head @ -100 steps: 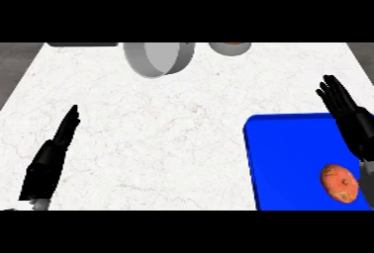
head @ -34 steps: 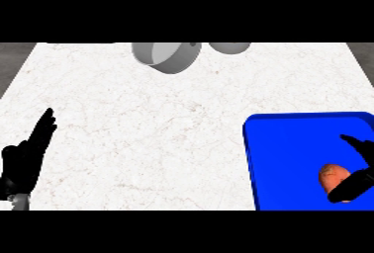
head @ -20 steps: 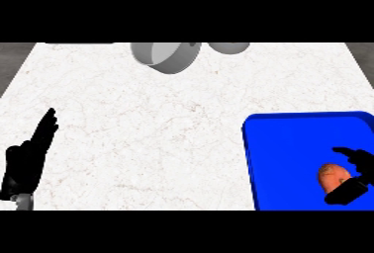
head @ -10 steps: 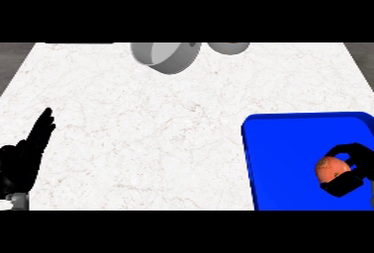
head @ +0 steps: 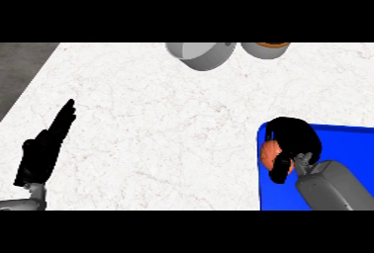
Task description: Pick the squash from the tray and place it in the pot
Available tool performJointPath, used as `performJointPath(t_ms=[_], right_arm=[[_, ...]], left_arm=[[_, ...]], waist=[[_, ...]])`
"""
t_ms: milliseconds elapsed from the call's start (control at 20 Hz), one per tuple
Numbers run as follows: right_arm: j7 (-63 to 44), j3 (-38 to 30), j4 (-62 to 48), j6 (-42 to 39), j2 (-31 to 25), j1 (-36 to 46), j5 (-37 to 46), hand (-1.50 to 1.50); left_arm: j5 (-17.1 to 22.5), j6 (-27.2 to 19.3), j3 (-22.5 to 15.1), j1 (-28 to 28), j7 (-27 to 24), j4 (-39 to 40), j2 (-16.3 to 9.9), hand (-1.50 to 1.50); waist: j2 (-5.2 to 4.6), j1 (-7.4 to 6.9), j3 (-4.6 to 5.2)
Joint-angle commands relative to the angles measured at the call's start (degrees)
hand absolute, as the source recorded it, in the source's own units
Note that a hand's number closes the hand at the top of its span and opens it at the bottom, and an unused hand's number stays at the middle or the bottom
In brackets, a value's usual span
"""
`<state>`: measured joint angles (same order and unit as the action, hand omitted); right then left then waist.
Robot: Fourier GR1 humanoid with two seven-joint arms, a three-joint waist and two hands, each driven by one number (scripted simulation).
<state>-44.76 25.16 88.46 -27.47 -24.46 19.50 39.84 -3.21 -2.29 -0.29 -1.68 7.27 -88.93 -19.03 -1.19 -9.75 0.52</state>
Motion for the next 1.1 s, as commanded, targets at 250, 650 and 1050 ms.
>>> performJointPath(t_ms=[250, 650, 1050], right_arm=[[-9.34, 21.69, -9.26, -1.98, 17.92, 23.63, 19.96, 1.5], [-12.32, 28.99, -17.71, 9.31, 24.3, 40.75, 30.22, 1.5], [-14.33, 24.99, -24.44, 24.51, 24.43, 50.43, 22.34, 1.5]], left_arm=[[-1.19, 0.11, -1.48, -3.18, 0.6, 1.73, 0.7, 0.0], [-2.23, -1.54, -1.56, -4.84, 1.88, 3.47, 1.97, 0.0], [-1.29, -0.95, 0.46, -5.61, 1.7, 4.13, 0.87, 0.0]], waist=[[-0.02, -1.64, -0.17], [0.22, 1.74, -0.36], [0.01, 2.27, -0.36]])
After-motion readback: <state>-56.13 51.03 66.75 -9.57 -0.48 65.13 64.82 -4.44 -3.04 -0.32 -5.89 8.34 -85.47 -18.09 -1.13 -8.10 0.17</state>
